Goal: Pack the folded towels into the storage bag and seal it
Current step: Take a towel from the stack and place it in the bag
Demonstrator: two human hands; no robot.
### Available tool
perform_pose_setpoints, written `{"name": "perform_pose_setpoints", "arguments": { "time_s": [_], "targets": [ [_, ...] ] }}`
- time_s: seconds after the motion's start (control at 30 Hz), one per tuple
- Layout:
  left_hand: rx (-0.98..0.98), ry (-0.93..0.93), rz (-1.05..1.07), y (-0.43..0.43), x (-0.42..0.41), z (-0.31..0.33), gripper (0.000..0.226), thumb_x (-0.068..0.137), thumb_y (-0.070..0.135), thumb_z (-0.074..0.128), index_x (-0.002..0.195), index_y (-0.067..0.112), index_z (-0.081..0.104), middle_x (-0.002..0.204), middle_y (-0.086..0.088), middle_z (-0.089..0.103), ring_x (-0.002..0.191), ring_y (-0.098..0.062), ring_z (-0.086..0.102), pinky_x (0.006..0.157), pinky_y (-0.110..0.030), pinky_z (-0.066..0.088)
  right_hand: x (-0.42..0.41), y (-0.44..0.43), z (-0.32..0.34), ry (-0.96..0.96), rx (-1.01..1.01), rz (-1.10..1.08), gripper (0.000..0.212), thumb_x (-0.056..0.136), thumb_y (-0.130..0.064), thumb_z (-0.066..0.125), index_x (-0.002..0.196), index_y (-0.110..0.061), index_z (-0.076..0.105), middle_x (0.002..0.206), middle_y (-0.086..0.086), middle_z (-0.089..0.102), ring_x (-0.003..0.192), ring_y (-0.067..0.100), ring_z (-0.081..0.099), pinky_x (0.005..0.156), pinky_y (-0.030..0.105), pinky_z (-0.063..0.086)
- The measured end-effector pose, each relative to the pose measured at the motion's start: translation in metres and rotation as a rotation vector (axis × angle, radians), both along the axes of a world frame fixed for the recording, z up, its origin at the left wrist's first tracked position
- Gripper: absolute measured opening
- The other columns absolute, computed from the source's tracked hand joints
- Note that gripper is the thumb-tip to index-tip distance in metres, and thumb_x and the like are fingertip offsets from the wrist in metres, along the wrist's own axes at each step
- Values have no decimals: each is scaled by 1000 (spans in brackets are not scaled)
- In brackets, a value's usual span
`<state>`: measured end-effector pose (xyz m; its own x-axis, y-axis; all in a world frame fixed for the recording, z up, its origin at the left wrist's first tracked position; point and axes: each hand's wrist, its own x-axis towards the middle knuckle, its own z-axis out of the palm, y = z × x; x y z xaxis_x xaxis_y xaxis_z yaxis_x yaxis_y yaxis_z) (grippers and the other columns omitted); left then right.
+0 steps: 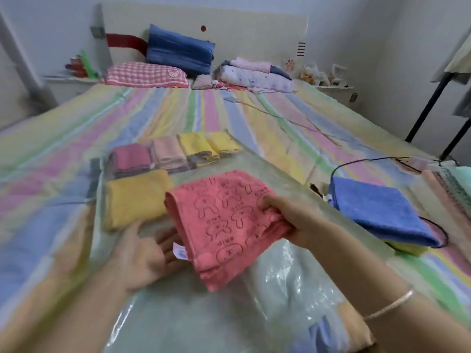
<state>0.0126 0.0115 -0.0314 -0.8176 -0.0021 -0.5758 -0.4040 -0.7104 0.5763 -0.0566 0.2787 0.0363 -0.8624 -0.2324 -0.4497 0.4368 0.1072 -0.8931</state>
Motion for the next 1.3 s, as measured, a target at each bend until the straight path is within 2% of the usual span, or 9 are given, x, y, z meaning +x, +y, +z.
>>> {"name": "perform_pose_setpoints", "arguments": {
  "time_s": [0.1,0.27,0.37,0.47,0.6,0.77,0.93,1.1,1.3],
  "targets": [
    [-118,-78,-100,-7,24,0,65,92,50,42,130,-1,51,119,-22,65,108,-36,63,83,-50,54,3,-7,-45,49,317,65,7,81,-9,59,84,-12,65,56,3,63,47,17,59,51,26,48],
    [-219,-80,-159,5,32,9,46,95,32,48,127,0,52,124,-20,62,111,-36,61,84,-50,53,6,-22,-34,460,899,298,74,82,-14,55,148,-25,24,118,9,59,104,28,58,84,31,48],
    [-250,-47,-183,13,32,13,40,95,29,47,119,-1,58,120,-21,63,111,-37,60,93,-50,48,27,-47,-19,706,1141,455,82,80,-9,46,149,-34,10,120,6,55,100,29,57,77,38,52],
    [-295,-33,-195,17,34,14,39,95,28,46,117,-1,61,95,-16,66,82,-29,63,80,-40,51,56,-82,-21,919,1332,551,53,86,-17,45,138,-26,38,124,5,50,104,27,50,70,35,40],
    [-572,30,-91,22,48,16,18,96,18,47,100,11,63,87,-7,69,70,-16,65,60,-27,53,79,-127,-47,786,1498,582,67,93,-60,33,134,-9,46,144,22,32,122,42,40,91,48,38],
    [-1119,175,124,18,71,10,20,89,15,57,104,21,47,98,0,60,82,-18,64,74,-40,53,74,-146,-76,763,1559,433,90,85,-71,39,141,-2,29,146,28,24,131,53,28,100,69,26],
    [-1556,467,-191,49,105,14,8,85,24,61,83,29,55,81,14,63,78,-8,61,76,-36,52,58,-120,-74,696,1463,317,53,87,-36,59,129,-11,38,130,16,34,113,45,44,85,53,47],
    [-1791,702,-610,91,128,-20,43,80,54,60,115,31,49,119,11,50,111,-12,49,94,-32,42,57,-88,-62,707,1487,387,53,76,-24,67,120,-13,40,119,11,42,99,37,54,75,41,49],
    [-2138,971,-600,106,129,-35,46,52,60,69,85,29,62,85,13,63,74,-10,63,55,-22,51,61,-51,-52,808,1495,342,42,78,-20,57,118,-17,46,115,9,52,106,30,50,67,34,39]
  ]
}}
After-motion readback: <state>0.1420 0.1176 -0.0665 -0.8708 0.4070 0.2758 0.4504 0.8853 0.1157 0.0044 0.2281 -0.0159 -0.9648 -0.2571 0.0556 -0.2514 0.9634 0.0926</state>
